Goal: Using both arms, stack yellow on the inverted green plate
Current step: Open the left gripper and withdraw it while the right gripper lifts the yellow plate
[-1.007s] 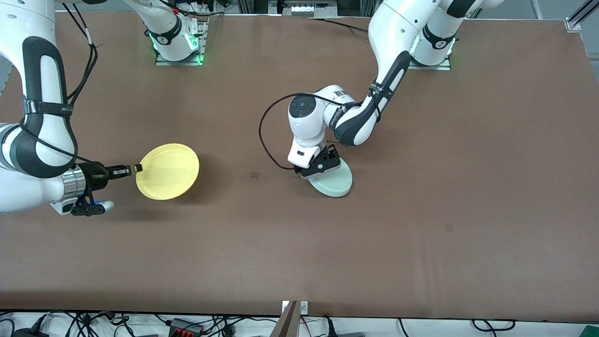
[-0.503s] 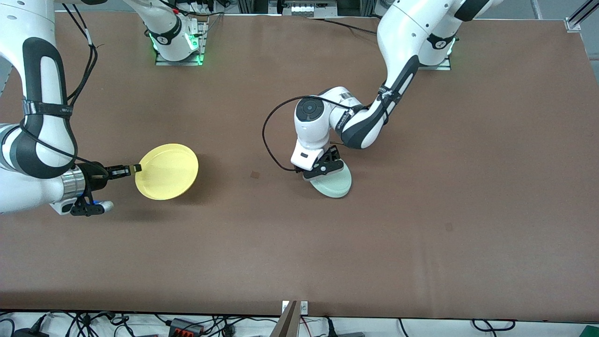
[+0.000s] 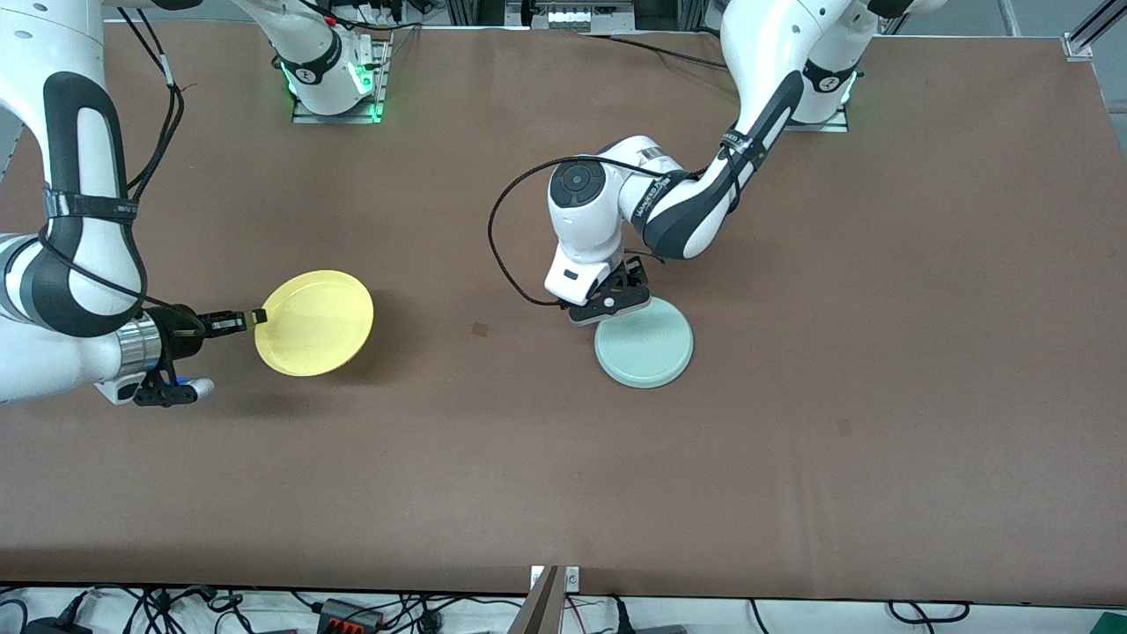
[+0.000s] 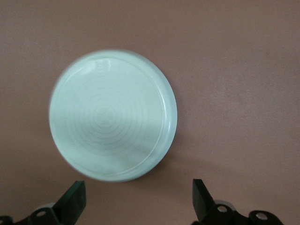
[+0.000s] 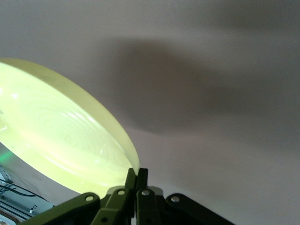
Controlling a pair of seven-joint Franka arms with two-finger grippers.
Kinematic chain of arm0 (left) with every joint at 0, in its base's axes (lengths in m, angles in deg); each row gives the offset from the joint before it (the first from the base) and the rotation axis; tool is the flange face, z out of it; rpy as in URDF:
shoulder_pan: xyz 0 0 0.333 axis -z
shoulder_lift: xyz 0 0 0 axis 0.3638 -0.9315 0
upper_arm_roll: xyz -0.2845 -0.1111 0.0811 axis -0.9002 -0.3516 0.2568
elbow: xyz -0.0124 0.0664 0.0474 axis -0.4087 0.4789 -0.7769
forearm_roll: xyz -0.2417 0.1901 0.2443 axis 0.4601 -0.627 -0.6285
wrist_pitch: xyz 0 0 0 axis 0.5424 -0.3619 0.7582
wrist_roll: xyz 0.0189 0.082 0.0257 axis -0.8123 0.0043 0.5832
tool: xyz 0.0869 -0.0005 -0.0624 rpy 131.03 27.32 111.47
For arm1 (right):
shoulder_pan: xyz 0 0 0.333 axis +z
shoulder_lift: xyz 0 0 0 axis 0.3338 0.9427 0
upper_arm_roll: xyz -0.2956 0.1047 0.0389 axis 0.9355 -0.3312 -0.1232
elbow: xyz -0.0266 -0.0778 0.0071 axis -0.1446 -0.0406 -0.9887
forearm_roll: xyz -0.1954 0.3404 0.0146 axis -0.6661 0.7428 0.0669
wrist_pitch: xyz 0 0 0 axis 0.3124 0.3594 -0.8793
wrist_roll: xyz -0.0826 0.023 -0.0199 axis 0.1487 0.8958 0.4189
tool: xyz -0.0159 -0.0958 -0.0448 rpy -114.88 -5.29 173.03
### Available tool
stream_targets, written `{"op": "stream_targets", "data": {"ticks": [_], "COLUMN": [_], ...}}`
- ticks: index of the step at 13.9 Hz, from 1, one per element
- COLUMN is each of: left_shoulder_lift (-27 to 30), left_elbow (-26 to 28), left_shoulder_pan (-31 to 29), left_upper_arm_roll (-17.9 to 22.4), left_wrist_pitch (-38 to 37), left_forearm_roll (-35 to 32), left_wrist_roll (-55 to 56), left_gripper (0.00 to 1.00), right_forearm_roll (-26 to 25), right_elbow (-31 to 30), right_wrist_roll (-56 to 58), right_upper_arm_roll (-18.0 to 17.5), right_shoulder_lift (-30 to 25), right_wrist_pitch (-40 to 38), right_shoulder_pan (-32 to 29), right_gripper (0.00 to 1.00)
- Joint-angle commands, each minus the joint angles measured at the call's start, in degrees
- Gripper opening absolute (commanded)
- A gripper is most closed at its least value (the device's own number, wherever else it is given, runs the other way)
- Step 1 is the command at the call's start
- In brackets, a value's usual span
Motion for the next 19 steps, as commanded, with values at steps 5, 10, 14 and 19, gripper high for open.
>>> {"op": "stream_targets", "data": {"ticks": [5,10,14,19], "left_shoulder_lift": [9.75,18.01,21.62,26.35], "left_elbow": [0.91,0.64,-2.32,-1.14], "left_shoulder_pan": [-10.14,-18.58,-29.91,-37.75], "left_upper_arm_roll": [-0.02,-0.46,0.06,4.53], "left_wrist_pitch": [-8.97,-17.94,-19.78,-23.13], "left_forearm_roll": [0.25,1.3,15.68,26.94], "left_wrist_roll": [-20.54,-39.61,-53.86,-73.27], "left_gripper": [1.0,1.0,1.0,1.0], "right_forearm_roll": [0.08,4.91,13.24,23.97], "right_elbow": [1.82,1.82,1.82,1.82], "right_wrist_roll": [-2.07,-13.3,-25.52,-32.75], "right_upper_arm_roll": [-0.39,-0.48,-0.48,-0.48], "right_shoulder_lift": [-0.35,0.79,2.89,7.28], "right_wrist_pitch": [-0.93,3.45,10.47,20.32], "right_shoulder_pan": [2.19,9.48,16.86,24.33], "right_gripper": [0.0,0.0,0.0,0.0]}}
